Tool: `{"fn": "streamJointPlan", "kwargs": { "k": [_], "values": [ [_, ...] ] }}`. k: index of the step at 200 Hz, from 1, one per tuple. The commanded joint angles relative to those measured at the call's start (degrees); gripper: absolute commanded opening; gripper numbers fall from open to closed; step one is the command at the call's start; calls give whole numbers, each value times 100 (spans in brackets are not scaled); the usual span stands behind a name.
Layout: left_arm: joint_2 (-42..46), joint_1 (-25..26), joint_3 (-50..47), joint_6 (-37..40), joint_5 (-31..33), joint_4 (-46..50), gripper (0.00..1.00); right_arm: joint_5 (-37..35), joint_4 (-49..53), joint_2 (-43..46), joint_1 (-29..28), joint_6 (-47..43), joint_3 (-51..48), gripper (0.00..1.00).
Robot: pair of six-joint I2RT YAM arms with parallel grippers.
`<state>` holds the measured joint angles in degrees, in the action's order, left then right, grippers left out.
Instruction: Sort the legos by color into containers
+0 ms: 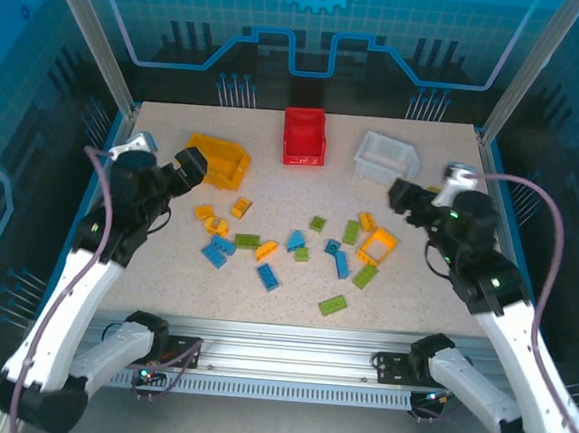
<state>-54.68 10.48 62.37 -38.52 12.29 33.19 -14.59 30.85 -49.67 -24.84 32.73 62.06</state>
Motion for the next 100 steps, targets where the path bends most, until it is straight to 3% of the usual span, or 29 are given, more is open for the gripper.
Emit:
{"fn": "streamJointPlan", "kwargs": {
  "k": [1,19,46,100],
  "values": [
    [-874,-307,366,-534,-920,1386,91,-218,1208,-1175,-653,39,626,80],
    [-1584,-585,554,-591,-1159,1158,89,107,1300,-2272,-732,-32,1250,75],
    [-2780,-930,977,-803,-1692,750,81,352,848,-3369,-742,-347,1852,77],
    [-4671,-1118,2133,-800,-1692,614,79,663,646,-5518,-298,-614,3443,77]
  ]
}}
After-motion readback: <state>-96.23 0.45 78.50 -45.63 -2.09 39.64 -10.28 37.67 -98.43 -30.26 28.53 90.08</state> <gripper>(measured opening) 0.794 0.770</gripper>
